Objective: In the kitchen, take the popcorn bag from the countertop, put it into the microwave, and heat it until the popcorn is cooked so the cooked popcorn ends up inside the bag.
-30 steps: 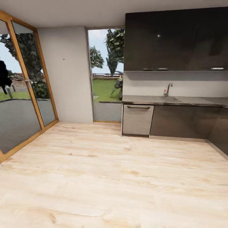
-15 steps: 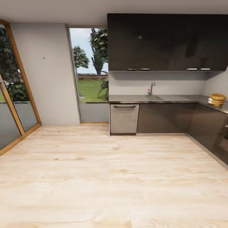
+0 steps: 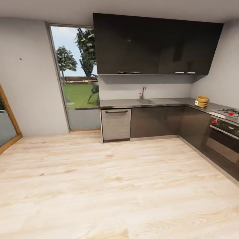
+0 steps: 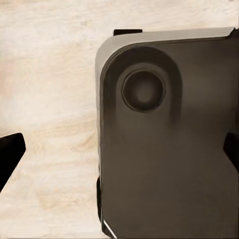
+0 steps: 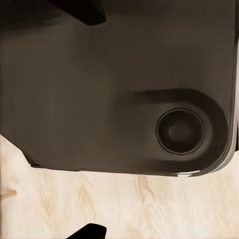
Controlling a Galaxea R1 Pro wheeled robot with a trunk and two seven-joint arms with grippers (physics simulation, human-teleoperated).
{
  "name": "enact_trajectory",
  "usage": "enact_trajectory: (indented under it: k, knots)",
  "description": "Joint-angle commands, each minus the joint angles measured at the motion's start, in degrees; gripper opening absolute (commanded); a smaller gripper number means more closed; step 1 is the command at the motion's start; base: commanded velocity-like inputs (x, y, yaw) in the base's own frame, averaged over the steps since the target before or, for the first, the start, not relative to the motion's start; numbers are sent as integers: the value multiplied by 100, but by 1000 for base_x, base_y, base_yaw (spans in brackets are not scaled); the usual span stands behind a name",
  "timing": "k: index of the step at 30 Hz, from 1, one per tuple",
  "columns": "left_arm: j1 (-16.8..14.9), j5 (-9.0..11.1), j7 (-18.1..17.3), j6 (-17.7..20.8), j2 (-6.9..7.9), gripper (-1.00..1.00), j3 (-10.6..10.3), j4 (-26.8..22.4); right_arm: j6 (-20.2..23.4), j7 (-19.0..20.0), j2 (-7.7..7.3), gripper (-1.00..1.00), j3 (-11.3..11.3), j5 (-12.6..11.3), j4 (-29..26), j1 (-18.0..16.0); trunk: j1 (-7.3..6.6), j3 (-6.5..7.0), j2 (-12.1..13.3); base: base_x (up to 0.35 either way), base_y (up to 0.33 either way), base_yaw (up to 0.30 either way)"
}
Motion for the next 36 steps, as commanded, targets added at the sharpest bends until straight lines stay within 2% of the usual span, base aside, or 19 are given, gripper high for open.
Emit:
enact_trajectory:
  k: [1,20,22,23,24,36]
  knots:
    - [-3,0,4,-29,23,100,-5,0,-21,-1,2,100,-3,-8,1,-1,0,-4,-2,0,0,-286]
    - [-3,27,3,-43,14,100,7,2,-24,-3,-40,100,-19,-34,1,-1,0,-4,-2,0,0,-286]
    - [-3,29,-1,-44,-53,100,28,-3,-24,-1,-35,100,-19,-34,1,-1,0,-4,-2,0,0,-286]
    - [-2,31,-19,-43,-260,100,45,10,-24,-6,-39,100,-25,-34,1,-1,0,-4,-2,0,0,-286]
    - [-3,40,-25,-33,-307,100,58,16,-24,-2,-40,100,-57,-34,1,-1,0,-4,-2,0,0,-286]
    - [-5,48,15,-33,-329,100,56,20,-24,-7,-57,100,-99,-34,1,-1,0,-4,-2,0,0,-286]
